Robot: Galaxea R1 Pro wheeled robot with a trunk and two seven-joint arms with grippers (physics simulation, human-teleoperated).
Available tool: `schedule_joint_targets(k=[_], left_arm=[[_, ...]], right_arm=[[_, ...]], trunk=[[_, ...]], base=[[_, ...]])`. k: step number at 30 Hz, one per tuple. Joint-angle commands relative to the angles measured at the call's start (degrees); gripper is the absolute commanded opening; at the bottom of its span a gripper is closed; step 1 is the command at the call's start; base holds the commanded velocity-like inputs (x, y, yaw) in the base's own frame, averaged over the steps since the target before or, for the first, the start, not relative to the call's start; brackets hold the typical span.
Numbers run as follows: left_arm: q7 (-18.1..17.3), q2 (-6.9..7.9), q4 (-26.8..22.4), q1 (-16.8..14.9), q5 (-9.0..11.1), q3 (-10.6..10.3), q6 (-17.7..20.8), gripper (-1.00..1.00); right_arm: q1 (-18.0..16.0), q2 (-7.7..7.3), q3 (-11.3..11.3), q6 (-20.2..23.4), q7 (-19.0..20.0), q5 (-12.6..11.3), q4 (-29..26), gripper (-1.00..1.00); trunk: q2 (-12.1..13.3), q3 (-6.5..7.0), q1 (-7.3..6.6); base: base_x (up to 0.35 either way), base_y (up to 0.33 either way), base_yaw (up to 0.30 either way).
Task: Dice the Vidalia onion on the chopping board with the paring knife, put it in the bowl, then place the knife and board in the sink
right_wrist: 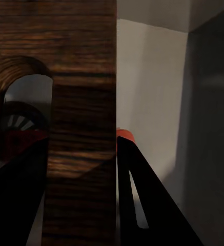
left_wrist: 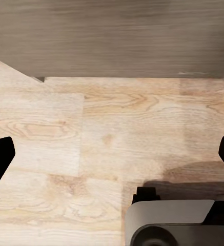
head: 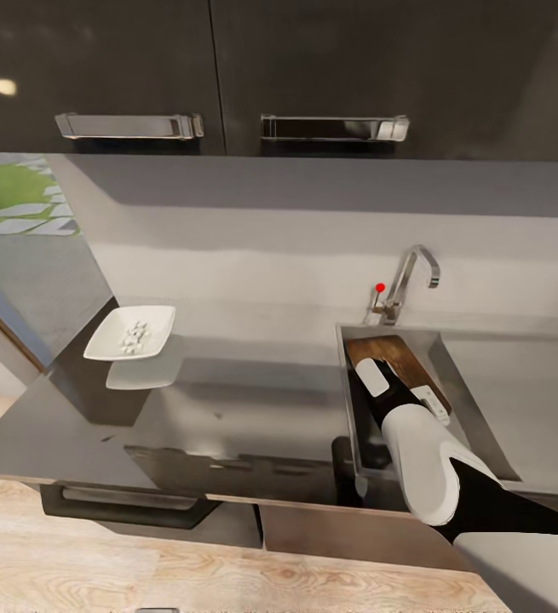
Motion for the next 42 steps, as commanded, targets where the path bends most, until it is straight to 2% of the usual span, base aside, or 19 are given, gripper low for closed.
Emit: schedule_joint_targets(k=[1,15,33,42], left_arm=[[0.1,-0.05,0.2,-0.1,0.3,-0.5,-0.3,1.00],[0.1,-0.02,0.2,-0.1,0.3,-0.5,-0.3,1.00],[0.1,-0.01,0.2,-0.1,0.3,-0.5,0.1,1.00],[0.1,-0.01,0.2,-0.1,0.3,-0.5,0.1,1.00]], right_arm=[[0.0,0.01,0.0,-0.6,0.0,-0.3,0.0,-1.00],[0.0,0.01,0.1,-0.6,0.2,0.1,0.3,-1.00],[0.0,0.01,0.1,-0.7,0.0,0.3,0.3,-1.00],[0.0,0.01,0.1,-0.7,0.0,0.3,0.3,-1.00]], trunk=[[-0.1,-0.20,0.03],[-0.1,-1.45,0.03],[-0.1,-1.57,0.03],[-0.1,-2.20,0.03]], base=[[0.000,0.000,0.000],[0.000,0.000,0.000],[0.000,0.000,0.000],[0.000,0.000,0.000]])
